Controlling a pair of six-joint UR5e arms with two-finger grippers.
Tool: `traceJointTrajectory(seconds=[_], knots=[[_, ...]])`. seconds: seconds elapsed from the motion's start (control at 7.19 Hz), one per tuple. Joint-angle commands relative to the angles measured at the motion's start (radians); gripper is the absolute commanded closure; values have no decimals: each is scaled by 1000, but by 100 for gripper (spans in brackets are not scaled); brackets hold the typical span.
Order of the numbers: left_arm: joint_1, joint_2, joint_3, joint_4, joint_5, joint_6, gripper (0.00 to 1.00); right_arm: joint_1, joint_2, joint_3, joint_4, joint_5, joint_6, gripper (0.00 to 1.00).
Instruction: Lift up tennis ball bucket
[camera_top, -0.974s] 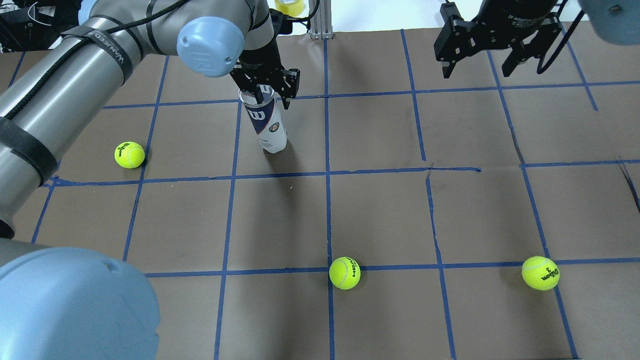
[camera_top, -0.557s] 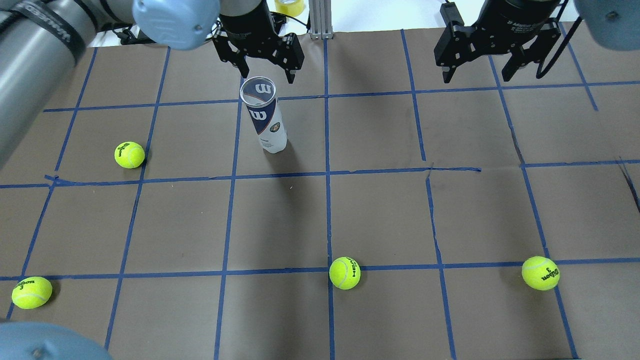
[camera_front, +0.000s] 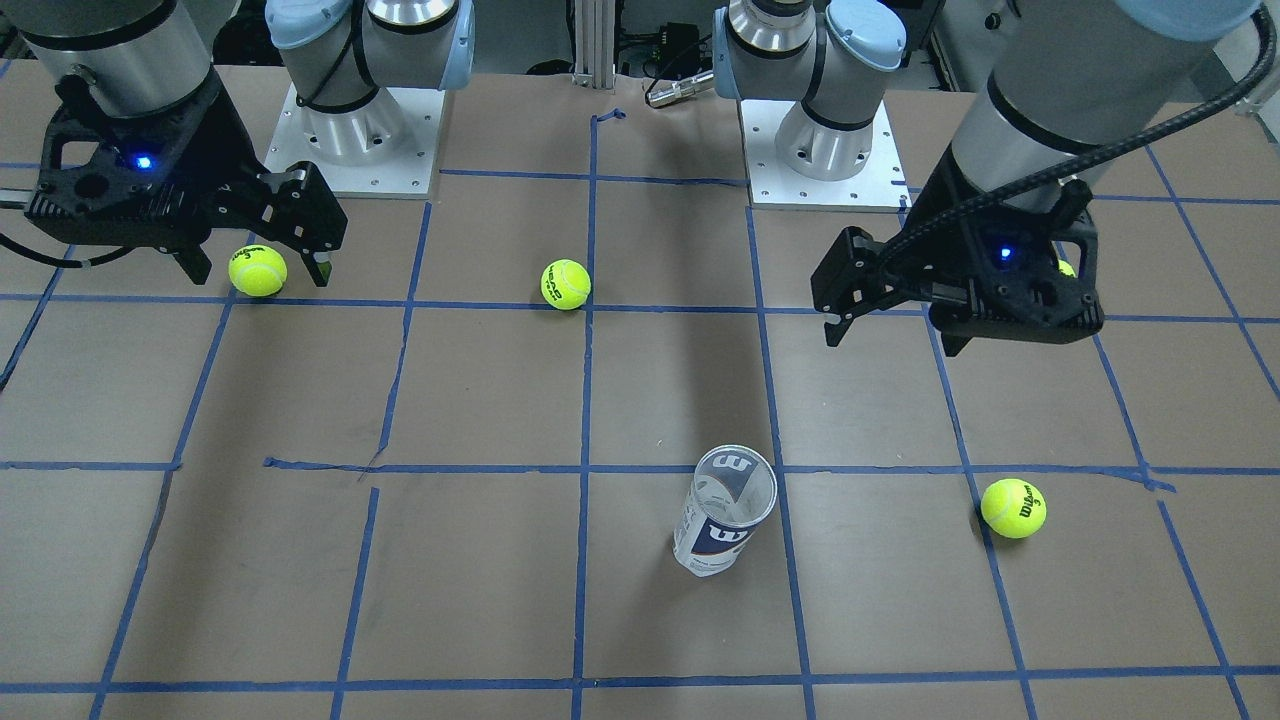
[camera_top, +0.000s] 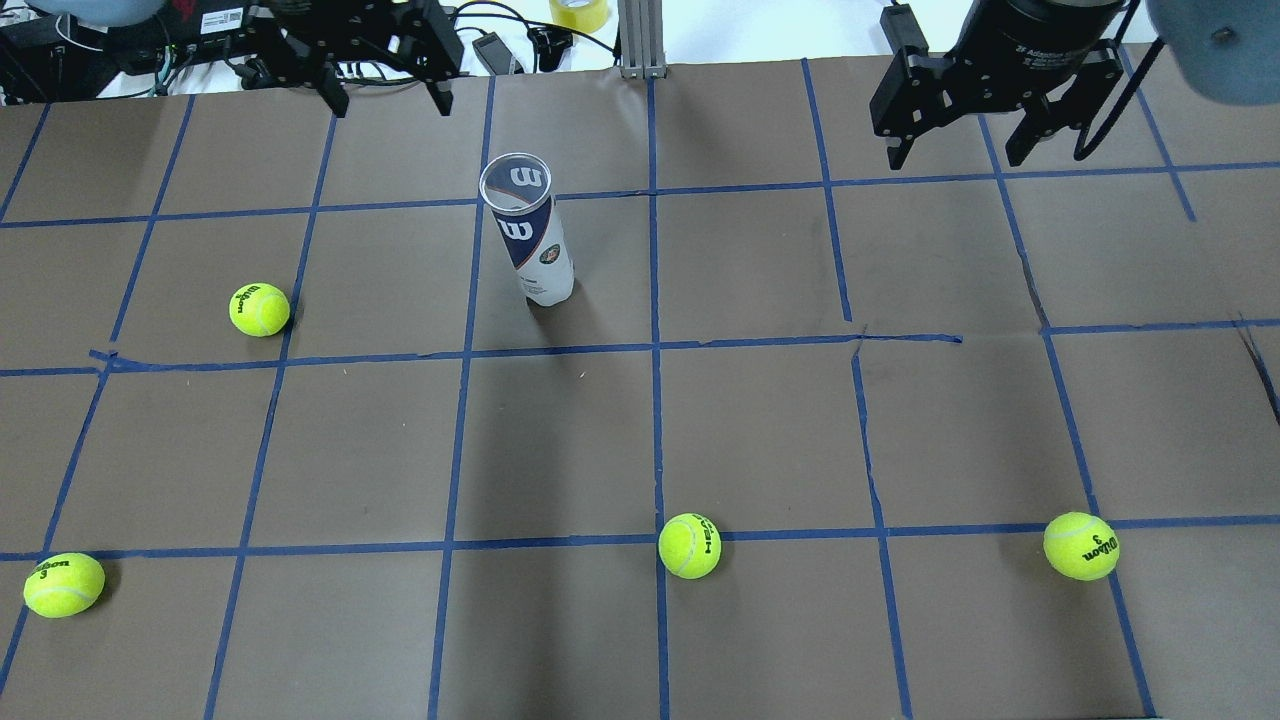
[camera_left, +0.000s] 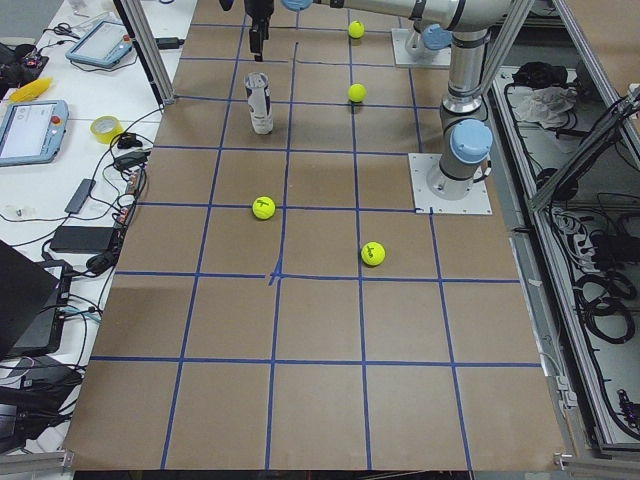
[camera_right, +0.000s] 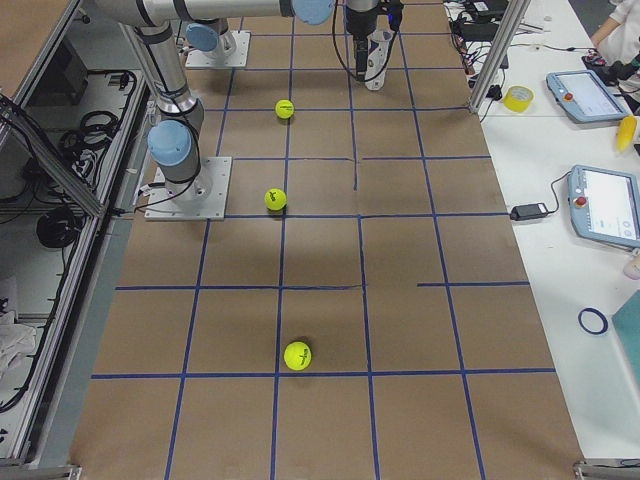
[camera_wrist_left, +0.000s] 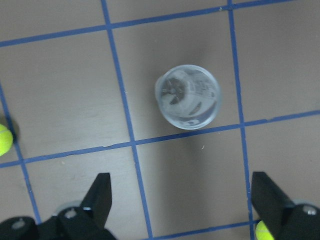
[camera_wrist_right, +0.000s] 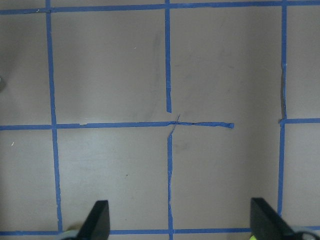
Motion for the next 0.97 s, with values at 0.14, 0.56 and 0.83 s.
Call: traceJointTrajectory(seconds=[0.14, 0.56, 0.83], knots=[[68, 77, -153, 52, 46, 10, 0, 0, -2, 0, -1, 0, 0, 0], [85, 112, -188, 54, 49, 10, 0, 0, 3, 0, -1, 7, 0, 0], [85, 125, -201, 54, 51, 5, 0, 0, 3, -1, -1, 11, 0, 0]])
